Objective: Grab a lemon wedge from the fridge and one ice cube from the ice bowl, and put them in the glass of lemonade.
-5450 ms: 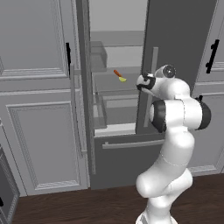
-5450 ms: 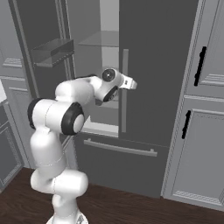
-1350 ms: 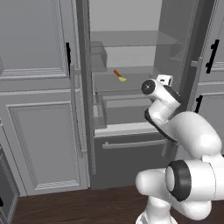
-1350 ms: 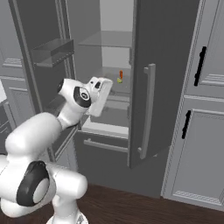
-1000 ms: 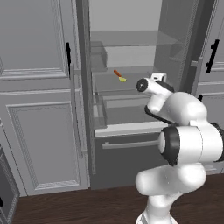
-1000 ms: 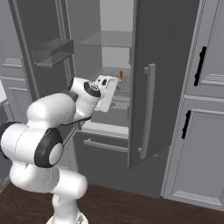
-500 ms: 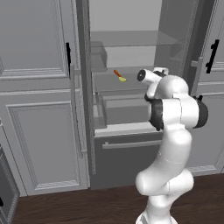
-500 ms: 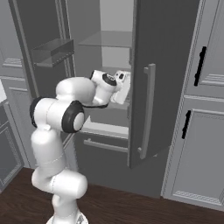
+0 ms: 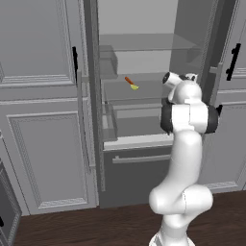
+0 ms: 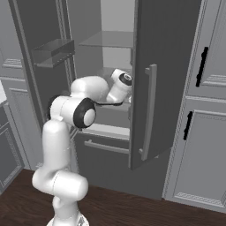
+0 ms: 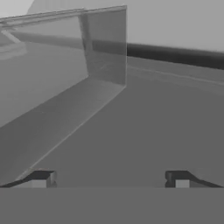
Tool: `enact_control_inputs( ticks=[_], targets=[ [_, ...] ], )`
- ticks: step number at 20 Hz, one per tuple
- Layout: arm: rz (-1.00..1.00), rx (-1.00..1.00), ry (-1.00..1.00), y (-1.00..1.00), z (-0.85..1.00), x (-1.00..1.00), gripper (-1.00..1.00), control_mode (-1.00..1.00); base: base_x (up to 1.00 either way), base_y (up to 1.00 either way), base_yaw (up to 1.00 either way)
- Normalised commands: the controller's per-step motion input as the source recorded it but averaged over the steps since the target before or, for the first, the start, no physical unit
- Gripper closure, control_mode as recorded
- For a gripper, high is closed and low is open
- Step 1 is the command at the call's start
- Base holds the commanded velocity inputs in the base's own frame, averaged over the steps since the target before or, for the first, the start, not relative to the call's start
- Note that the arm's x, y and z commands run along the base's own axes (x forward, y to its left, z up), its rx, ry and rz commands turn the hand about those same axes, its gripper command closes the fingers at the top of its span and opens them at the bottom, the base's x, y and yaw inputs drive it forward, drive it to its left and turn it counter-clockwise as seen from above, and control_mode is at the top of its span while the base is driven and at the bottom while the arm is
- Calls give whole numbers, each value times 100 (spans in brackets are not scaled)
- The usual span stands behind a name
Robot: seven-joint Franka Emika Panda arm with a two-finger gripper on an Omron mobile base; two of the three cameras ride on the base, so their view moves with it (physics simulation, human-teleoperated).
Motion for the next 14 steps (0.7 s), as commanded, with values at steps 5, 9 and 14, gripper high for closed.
enact_control_inputs(
  ticks=[5, 9, 14],
  targets=[
    [-30, -2, 4, -100, -16, -54, -100, -100, 0, 0, 0],
    [-29, -2, 1, -100, -6, -60, -100, -100, 0, 0, 0],
    [-9, -5, -18, -38, 18, -82, -100, -100, 0, 0, 0]
  ],
)
